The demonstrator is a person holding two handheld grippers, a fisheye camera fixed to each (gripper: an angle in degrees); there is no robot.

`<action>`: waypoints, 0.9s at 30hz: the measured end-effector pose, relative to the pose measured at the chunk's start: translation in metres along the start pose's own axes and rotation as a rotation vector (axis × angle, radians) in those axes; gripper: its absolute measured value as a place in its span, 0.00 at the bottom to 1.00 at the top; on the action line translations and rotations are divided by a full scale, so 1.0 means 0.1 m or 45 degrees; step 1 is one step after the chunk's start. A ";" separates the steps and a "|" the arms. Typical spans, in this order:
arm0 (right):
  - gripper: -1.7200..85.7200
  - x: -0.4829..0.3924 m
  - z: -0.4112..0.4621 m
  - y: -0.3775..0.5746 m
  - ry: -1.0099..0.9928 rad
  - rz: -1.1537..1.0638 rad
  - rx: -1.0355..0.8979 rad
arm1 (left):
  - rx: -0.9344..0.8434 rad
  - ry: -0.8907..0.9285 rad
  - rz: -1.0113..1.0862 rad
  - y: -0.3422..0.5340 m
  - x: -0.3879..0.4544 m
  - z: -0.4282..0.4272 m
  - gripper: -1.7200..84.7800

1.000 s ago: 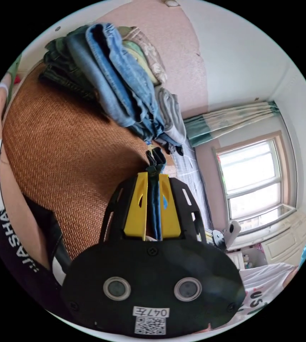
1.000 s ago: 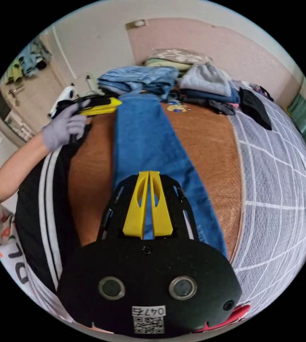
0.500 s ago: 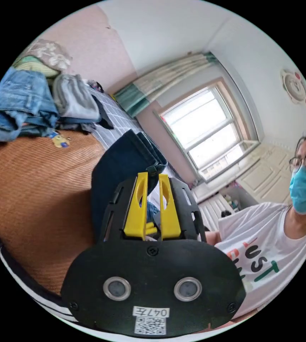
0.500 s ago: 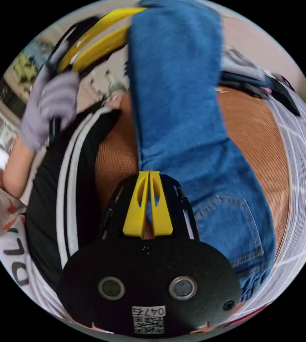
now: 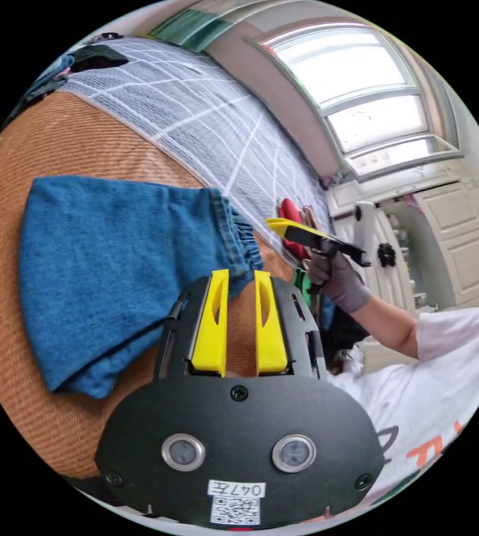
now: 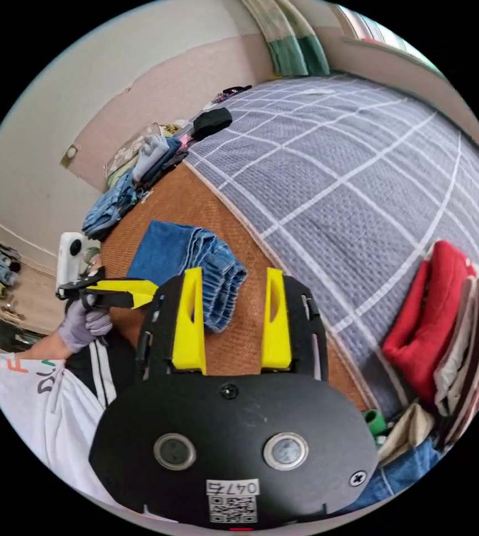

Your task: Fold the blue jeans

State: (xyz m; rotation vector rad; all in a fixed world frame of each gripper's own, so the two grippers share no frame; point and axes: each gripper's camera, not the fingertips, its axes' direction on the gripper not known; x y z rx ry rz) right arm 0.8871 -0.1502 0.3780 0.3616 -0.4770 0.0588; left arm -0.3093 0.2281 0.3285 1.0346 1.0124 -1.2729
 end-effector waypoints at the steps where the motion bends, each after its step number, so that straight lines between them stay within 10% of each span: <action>1: 0.18 0.05 0.03 0.05 -0.079 0.019 -0.008 | -0.014 0.105 0.016 0.00 0.03 0.04 0.11; 9: 0.33 0.04 0.26 0.11 -0.075 0.127 -0.099 | 0.358 -0.147 0.060 0.08 0.25 -0.55 0.11; 16: 0.25 -0.20 0.40 0.03 0.332 -0.005 -0.290 | 0.796 -0.393 -0.490 0.64 -0.60 -1.48 0.11; 27: 0.08 -0.07 -0.16 0.08 0.164 -0.178 -0.251 | 0.422 -0.252 -0.761 0.62 -1.41 -1.22 0.11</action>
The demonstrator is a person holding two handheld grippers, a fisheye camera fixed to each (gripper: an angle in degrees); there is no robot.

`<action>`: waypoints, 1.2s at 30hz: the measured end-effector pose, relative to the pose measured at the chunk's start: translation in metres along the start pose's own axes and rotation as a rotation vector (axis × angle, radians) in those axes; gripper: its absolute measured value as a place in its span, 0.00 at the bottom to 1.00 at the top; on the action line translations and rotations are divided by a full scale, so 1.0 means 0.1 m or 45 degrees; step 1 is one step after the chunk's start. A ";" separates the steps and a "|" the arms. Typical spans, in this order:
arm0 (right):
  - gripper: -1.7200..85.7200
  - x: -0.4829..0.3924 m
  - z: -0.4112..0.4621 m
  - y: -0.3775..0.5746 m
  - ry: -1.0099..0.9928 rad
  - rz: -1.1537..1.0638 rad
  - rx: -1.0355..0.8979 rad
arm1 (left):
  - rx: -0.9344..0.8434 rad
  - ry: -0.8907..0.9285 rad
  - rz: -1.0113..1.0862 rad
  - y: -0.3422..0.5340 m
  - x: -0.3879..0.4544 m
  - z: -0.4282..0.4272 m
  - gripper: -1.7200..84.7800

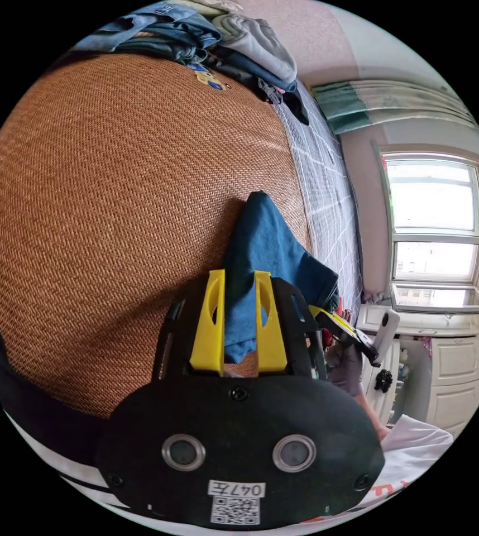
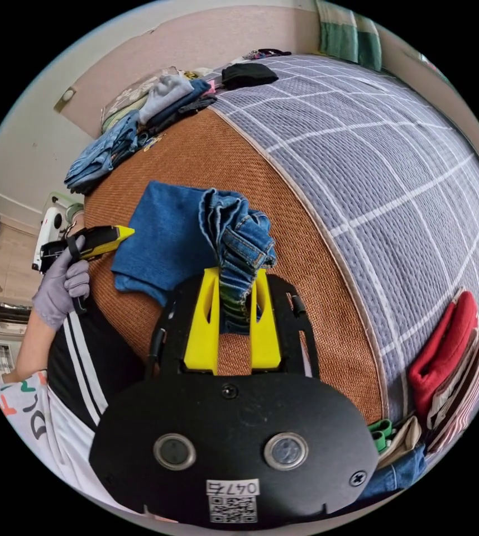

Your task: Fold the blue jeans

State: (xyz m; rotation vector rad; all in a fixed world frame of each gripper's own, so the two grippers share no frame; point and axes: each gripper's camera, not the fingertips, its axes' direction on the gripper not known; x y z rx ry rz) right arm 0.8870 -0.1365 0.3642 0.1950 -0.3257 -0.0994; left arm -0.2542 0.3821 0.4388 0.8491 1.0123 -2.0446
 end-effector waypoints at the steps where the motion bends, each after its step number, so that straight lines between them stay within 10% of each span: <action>1: 0.08 0.05 -0.04 0.03 -0.017 0.023 -0.001 | -0.003 0.019 -0.008 -0.01 -0.06 0.00 0.10; 27: 0.05 2.03 -4.30 1.89 0.073 0.436 0.538 | -0.082 0.232 -0.084 -0.17 -1.12 -0.41 0.08; 36: 0.18 3.40 -3.41 3.02 0.239 1.179 0.030 | -0.141 0.188 -0.039 -0.19 -1.29 -0.71 0.08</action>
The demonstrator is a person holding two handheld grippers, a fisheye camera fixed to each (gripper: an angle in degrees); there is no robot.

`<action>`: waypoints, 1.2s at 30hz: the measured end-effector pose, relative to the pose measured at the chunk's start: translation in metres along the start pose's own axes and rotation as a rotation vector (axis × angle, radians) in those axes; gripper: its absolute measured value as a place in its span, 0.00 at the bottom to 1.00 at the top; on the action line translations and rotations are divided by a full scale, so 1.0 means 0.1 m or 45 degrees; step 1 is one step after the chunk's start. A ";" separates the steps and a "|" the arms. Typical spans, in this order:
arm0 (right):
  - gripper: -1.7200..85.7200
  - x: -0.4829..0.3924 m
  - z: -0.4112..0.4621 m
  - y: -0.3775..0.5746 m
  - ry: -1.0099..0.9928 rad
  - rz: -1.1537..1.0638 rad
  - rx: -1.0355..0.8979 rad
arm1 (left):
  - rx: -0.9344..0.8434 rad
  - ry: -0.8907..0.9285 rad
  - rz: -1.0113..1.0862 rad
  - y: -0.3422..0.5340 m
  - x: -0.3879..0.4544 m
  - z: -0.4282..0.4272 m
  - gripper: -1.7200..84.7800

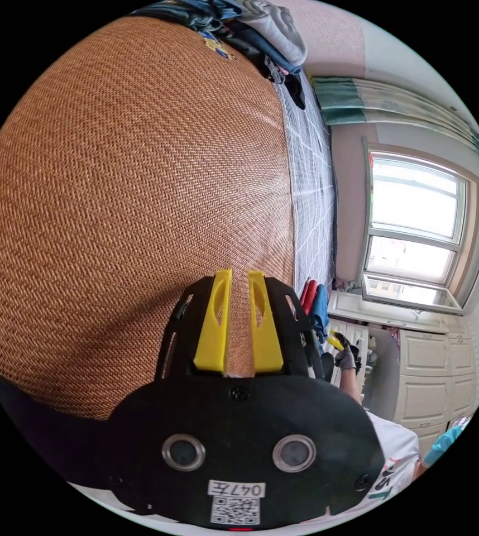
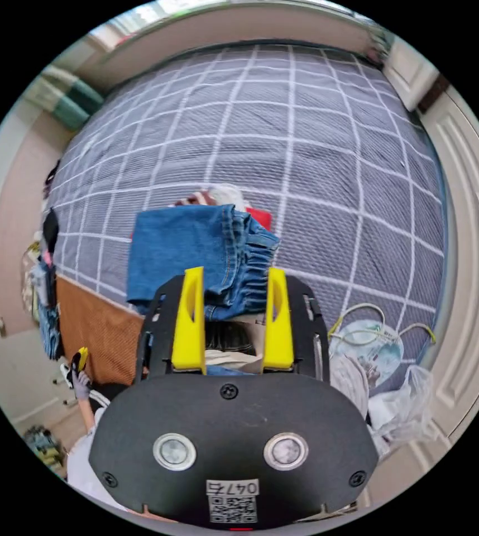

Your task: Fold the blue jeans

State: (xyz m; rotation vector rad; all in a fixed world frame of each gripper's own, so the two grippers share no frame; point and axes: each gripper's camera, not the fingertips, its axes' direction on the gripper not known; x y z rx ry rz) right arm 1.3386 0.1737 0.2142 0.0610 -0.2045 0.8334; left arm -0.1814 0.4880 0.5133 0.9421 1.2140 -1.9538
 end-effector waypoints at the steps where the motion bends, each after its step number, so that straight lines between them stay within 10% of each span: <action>1: 0.21 0.00 0.01 0.08 -0.014 0.040 0.042 | -0.008 -0.011 0.020 0.01 0.01 -0.05 0.08; 7: 0.14 -0.83 -0.64 0.44 0.088 -0.141 0.511 | 0.004 -0.009 0.074 0.07 0.00 -0.39 0.09; 14: 0.07 -1.61 0.38 0.21 0.255 -0.102 0.111 | 0.075 -0.070 0.167 0.35 0.18 -0.98 0.03; 20: 0.03 -3.57 -0.39 0.99 0.444 -0.636 1.274 | 0.200 -0.301 0.390 0.47 0.57 -1.77 0.01; 29: 0.03 -6.93 0.65 1.16 -0.633 -1.472 0.853 | 0.414 -1.049 0.750 0.85 0.82 -2.88 0.01; 36: 0.04 -9.05 2.12 1.87 -1.045 -1.695 0.384 | 0.541 -0.974 0.523 1.23 0.32 -3.63 0.01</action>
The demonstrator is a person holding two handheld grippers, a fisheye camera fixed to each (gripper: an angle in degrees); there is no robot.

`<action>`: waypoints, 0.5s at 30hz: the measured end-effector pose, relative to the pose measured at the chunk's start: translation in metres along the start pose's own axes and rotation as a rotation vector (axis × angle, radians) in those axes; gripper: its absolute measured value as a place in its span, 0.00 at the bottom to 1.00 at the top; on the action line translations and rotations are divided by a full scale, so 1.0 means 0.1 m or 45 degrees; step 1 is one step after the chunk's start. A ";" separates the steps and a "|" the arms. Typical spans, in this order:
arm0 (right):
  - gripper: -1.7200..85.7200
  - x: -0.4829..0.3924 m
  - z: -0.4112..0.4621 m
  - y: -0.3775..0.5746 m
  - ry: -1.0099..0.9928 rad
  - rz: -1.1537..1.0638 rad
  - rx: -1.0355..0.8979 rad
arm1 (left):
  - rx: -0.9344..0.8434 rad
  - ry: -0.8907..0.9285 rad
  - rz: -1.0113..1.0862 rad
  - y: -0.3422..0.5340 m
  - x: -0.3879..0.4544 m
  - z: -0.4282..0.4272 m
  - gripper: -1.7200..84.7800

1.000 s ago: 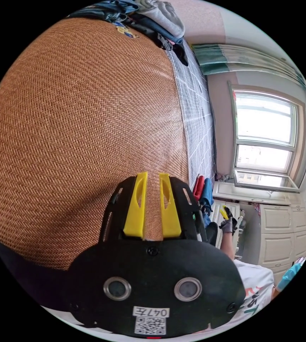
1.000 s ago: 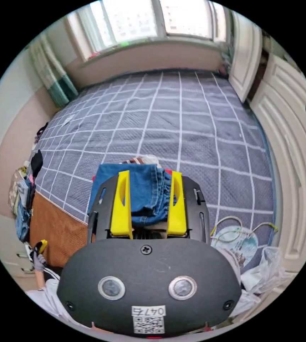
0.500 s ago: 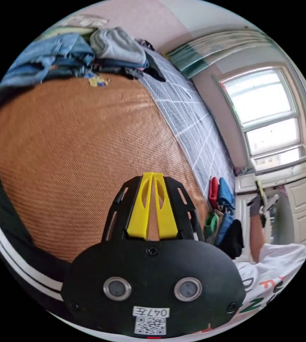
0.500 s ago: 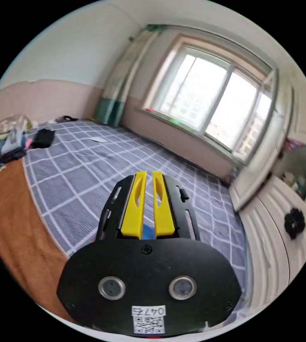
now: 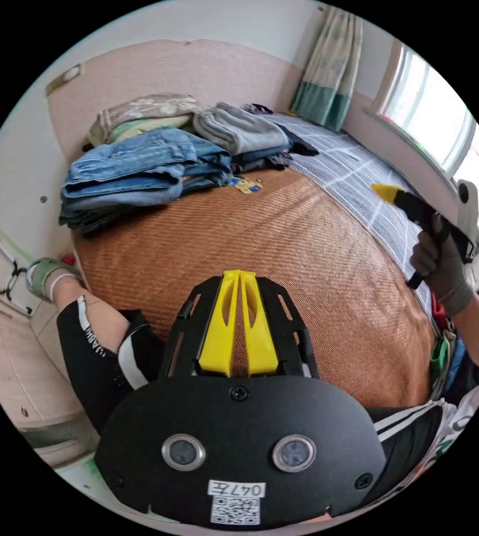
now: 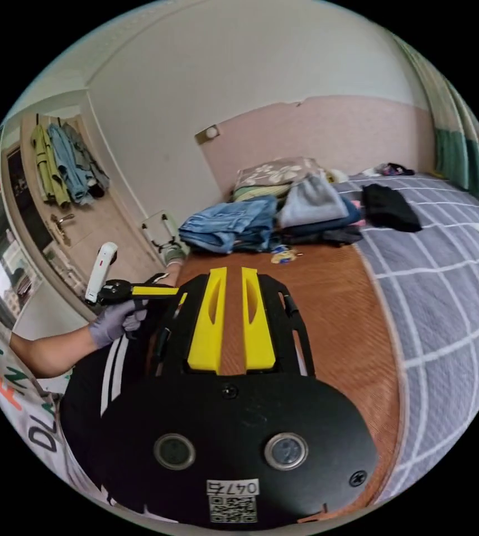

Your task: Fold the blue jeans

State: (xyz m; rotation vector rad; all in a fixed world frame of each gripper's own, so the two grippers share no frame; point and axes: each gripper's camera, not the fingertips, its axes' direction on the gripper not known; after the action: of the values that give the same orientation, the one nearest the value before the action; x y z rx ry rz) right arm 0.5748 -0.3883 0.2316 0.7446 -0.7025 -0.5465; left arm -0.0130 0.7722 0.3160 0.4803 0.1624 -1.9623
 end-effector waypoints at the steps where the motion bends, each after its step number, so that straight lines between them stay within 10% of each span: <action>1: 0.06 -0.08 0.41 -0.14 -0.060 -0.031 -0.036 | 0.008 0.021 -0.050 0.03 -0.13 -0.08 0.01; 15: 0.17 0.23 3.43 -1.64 0.008 0.172 -0.262 | 0.172 0.108 -0.390 0.45 -1.14 -1.14 0.01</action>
State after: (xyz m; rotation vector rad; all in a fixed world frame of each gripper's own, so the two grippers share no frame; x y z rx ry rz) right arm 0.3040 -0.6482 0.2978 0.5027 -0.6743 -0.4844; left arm 0.0981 0.8853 0.2626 0.6589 0.1650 -2.2629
